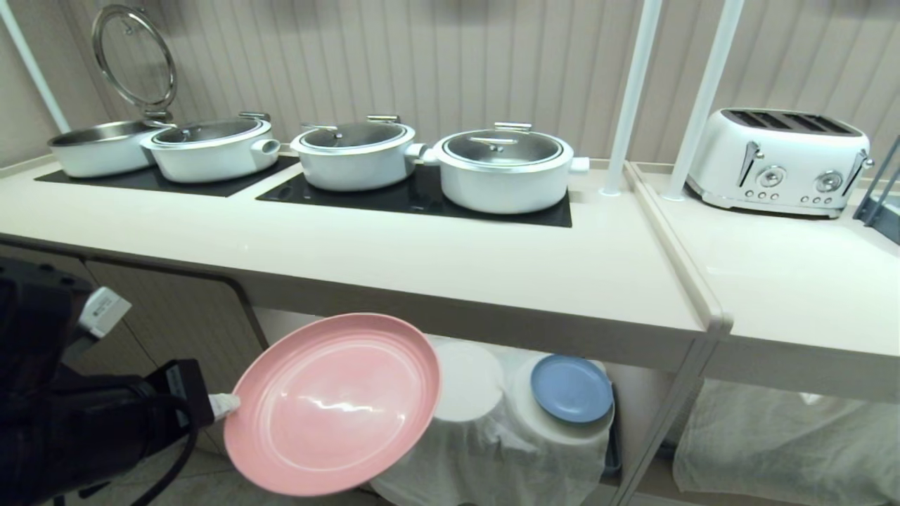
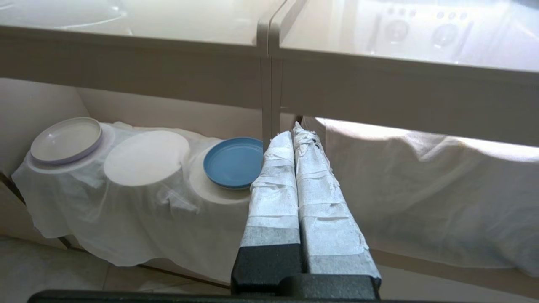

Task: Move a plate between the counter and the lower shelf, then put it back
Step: Put the plate

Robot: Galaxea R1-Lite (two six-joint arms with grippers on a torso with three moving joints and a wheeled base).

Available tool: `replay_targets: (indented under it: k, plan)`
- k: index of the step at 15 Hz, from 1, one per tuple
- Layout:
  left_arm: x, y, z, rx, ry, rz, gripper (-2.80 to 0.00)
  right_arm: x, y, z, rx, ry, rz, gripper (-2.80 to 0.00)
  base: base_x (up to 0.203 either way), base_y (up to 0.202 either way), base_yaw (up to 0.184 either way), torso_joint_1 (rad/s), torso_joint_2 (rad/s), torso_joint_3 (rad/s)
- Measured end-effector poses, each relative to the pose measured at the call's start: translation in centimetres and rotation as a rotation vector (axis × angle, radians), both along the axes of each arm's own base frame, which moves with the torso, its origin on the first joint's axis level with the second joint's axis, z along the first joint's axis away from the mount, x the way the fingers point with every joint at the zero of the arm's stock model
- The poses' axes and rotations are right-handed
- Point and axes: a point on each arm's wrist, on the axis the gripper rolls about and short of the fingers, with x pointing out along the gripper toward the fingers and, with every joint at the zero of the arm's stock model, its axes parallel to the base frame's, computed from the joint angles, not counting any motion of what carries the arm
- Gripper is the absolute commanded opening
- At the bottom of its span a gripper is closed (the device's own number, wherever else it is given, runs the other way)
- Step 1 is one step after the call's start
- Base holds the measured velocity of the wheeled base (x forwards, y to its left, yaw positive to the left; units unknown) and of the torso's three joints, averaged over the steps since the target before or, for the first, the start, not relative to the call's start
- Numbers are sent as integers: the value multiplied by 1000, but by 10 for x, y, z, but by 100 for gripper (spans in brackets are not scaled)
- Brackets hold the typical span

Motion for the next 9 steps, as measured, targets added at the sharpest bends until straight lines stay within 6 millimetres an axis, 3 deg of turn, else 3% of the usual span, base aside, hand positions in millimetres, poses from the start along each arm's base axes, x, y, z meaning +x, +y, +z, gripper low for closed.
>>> replay_targets:
  k: [5, 9]
  plan:
    - [2, -1, 3, -3, -7, 2, -280, 0, 0, 0, 0, 0, 0, -280, 0, 0, 0, 248, -512, -269]
    - [3, -1, 3, -3, -7, 1, -280, 0, 0, 0, 0, 0, 0, -280, 0, 0, 0, 26, -46, -25]
